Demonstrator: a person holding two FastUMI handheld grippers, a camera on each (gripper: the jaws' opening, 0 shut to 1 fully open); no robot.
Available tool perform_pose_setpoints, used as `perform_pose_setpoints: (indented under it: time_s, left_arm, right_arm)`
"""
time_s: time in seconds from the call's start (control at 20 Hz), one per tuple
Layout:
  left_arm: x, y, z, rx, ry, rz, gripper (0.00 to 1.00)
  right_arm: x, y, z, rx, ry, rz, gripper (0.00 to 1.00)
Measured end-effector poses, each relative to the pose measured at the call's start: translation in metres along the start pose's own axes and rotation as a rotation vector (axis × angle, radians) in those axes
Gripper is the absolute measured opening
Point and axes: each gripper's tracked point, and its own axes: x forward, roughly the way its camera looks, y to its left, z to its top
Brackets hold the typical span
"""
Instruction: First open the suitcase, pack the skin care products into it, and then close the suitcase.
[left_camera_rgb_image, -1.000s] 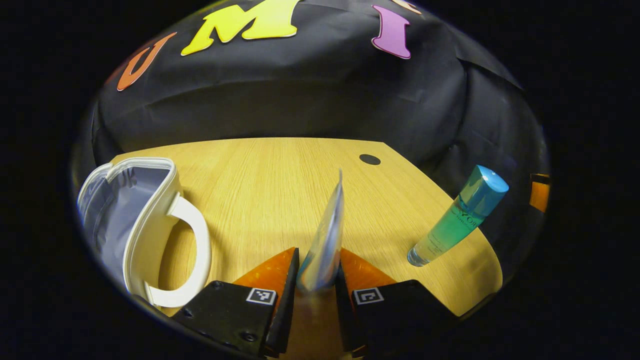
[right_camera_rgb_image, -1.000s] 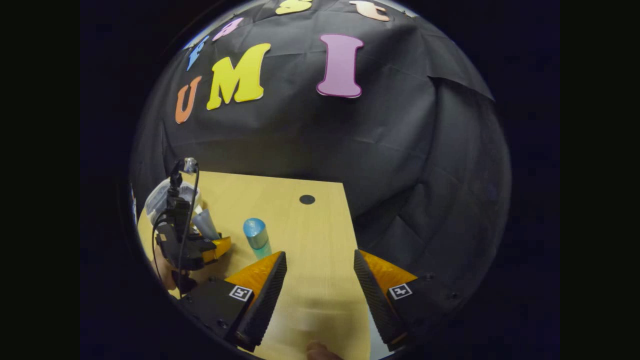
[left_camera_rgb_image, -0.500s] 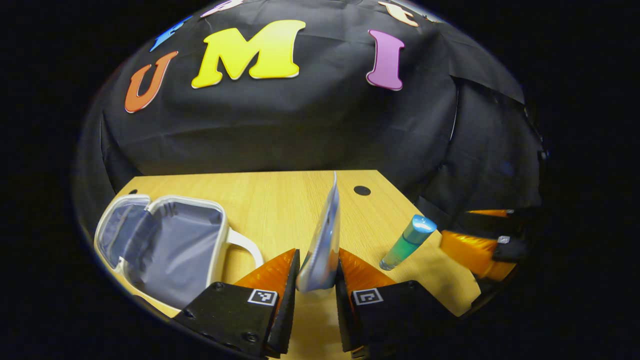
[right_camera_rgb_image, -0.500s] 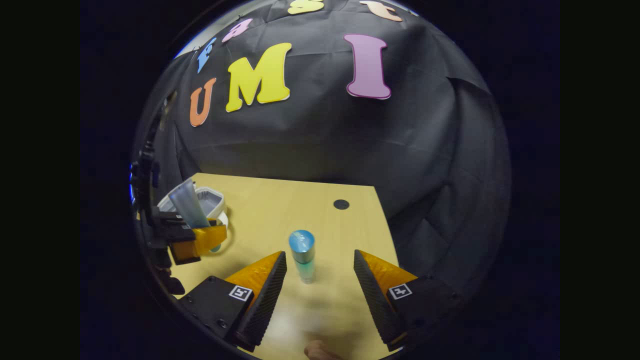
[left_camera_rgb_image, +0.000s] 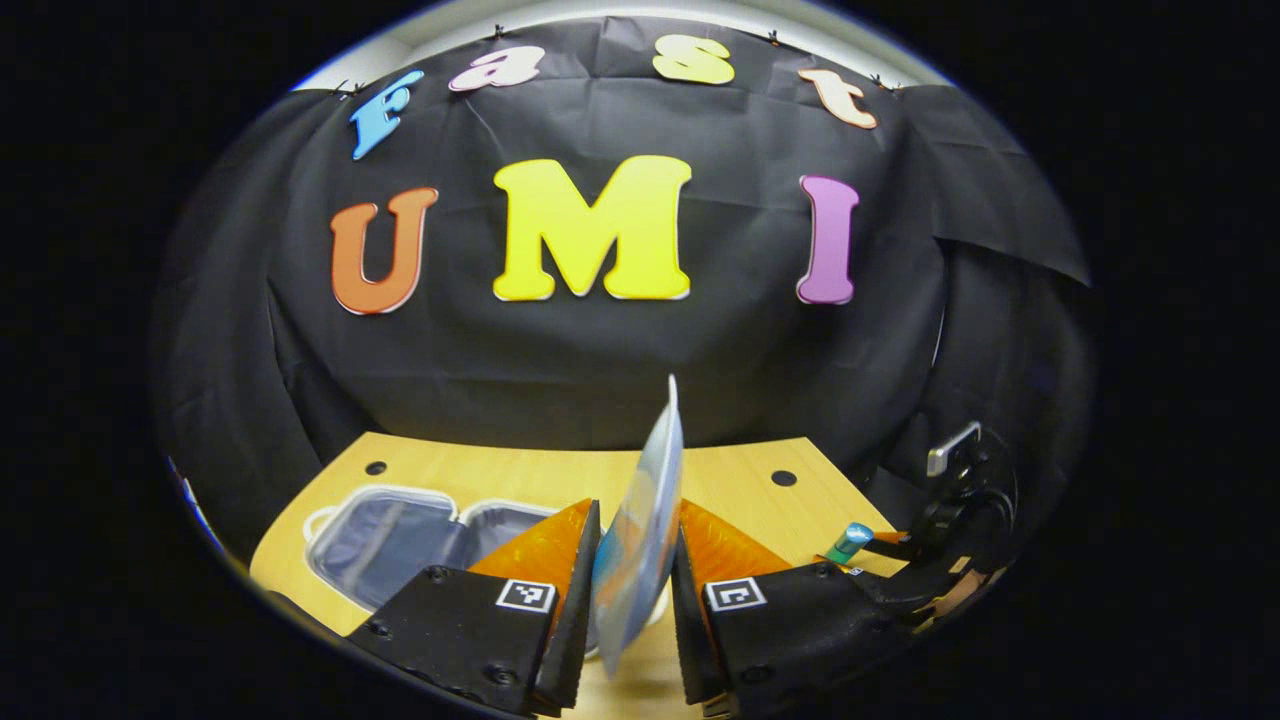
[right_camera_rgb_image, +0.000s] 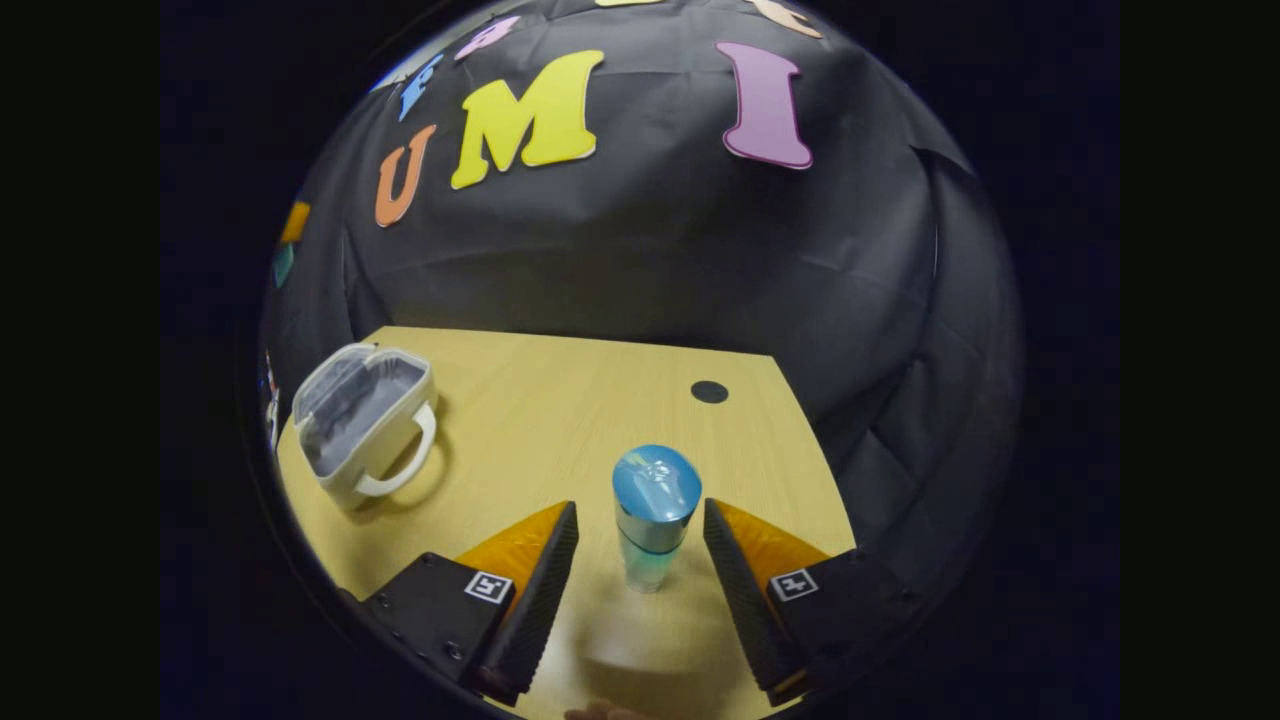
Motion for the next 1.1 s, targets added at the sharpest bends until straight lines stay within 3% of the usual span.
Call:
perform_pose_setpoints:
  time_s: [0.3,0.4,0.6,0.8,1.1]
  left_arm:
    - [-0.033,0.07,0.032,-0.014,-0.034,0.071,0.4]
    - [-0.045,0.087,0.036,-0.007,-0.044,0.084,0.4]
    - [-0.053,0.118,0.043,0.041,-0.064,0.079,0.4]
    - [-0.045,0.136,0.037,-0.003,-0.069,0.036,0.39]
    - [0.021,0.152,-0.051,-0.092,0.061,-0.057,0.37]
  right_arm:
    - [0.019,-0.006,-0.015,-0.01,0.02,-0.073,0.59]
    - [0.028,-0.005,-0.014,0.019,0.013,-0.082,0.37]
    - [-0.001,-0.003,-0.01,0.046,0.033,-0.118,0.34]
    - [-0.055,0.019,0.025,0.058,-0.008,-0.101,0.34]
    - [-0.127,0.074,0.075,0.051,-0.078,-0.069,0.34]
